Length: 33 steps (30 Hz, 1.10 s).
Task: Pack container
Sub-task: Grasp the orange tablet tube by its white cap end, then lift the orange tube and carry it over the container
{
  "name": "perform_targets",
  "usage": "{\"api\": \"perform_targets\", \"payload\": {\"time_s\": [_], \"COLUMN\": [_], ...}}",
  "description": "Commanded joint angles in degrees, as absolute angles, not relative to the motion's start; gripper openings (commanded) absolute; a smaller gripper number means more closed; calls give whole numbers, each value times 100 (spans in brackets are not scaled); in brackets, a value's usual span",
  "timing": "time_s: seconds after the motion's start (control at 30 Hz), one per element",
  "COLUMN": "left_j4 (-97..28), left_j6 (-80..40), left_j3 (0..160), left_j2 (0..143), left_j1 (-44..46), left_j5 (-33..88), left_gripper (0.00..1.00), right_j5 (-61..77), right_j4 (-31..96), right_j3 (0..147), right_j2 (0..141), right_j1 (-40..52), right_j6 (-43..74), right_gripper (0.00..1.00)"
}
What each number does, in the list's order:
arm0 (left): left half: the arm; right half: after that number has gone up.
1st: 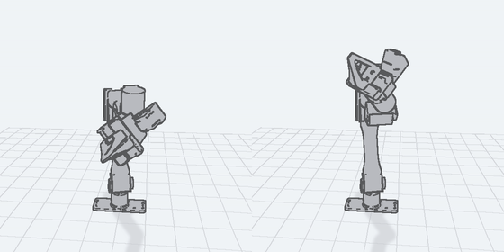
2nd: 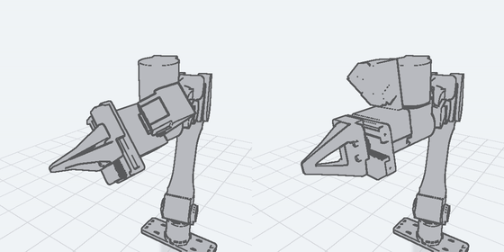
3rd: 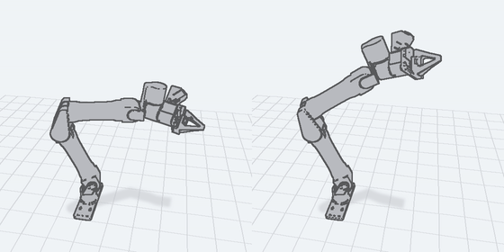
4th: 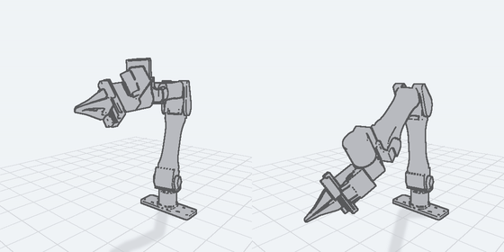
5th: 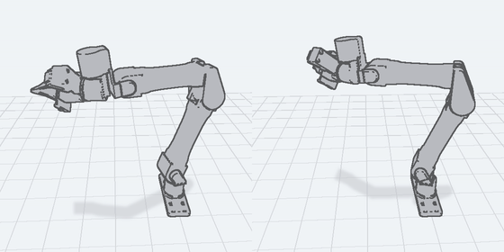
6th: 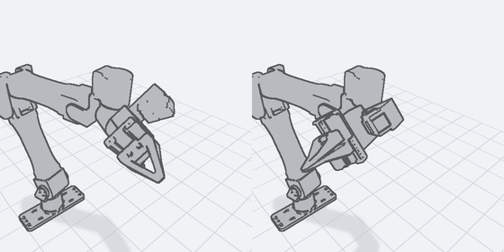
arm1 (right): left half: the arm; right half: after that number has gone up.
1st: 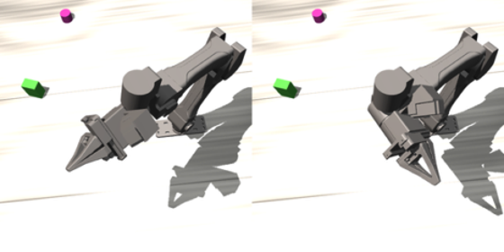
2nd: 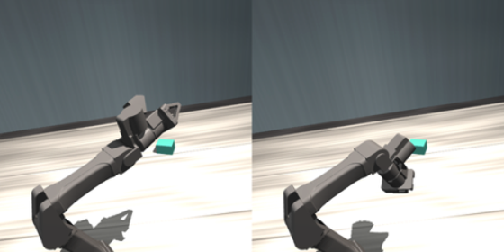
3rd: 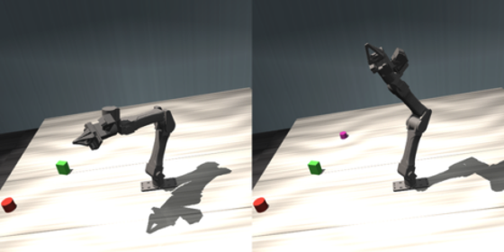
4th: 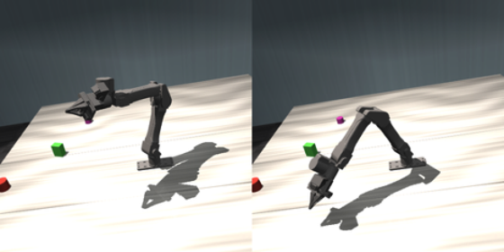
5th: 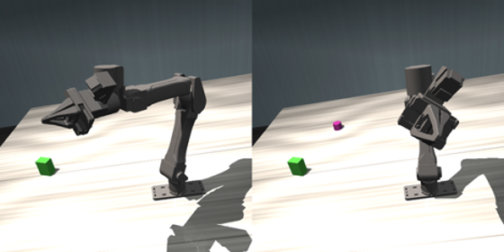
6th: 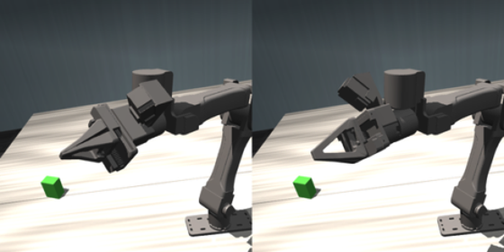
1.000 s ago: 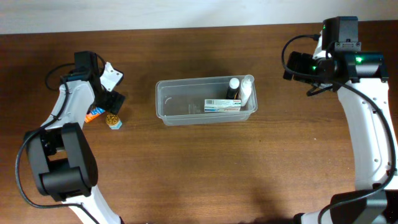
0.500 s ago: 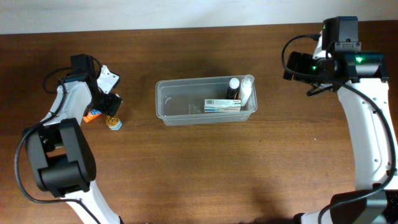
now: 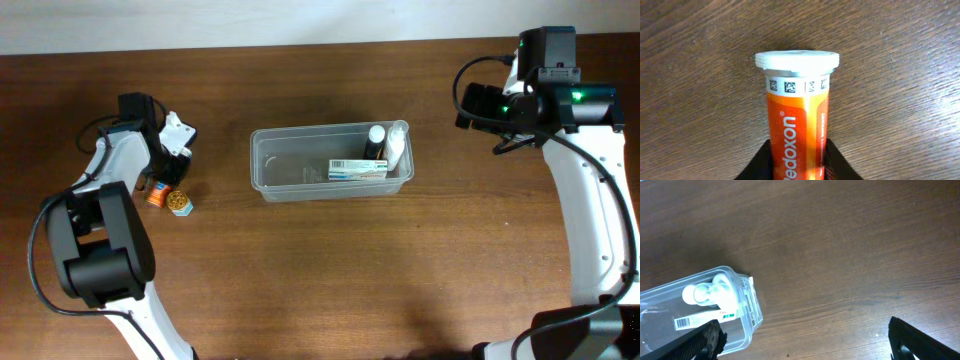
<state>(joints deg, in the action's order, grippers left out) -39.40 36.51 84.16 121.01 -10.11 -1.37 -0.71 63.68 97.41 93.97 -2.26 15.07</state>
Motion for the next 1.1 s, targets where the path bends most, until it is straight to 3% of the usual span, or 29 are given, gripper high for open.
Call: {"api": "perform_targets", "payload": {"time_s": [0.0, 0.37, 0.77, 1.07], "left_j4": [-3990, -4080, -5745, -7004], "left_j6": [3614, 2950, 2617, 2624], "left_j3": [8350, 8591, 10586, 12433], "left_j2": [12300, 12298, 12298, 12243], "left_j1": [-1026, -1013, -569, 316], "left_j5": [-82, -82, -78, -80], "left_gripper": [14, 14, 14, 14], "right_j5": [-47, -49, -49, -49], "right_j4": [6368, 6368, 6368, 6368], "right_j3": [9767, 9767, 9767, 9767], "right_j2": [9402, 9402, 9402, 9402], "right_j1": [-228, -228, -228, -228], "right_j6": [1551, 1551, 1553, 1551], "right_gripper": [98, 98, 98, 98]}}
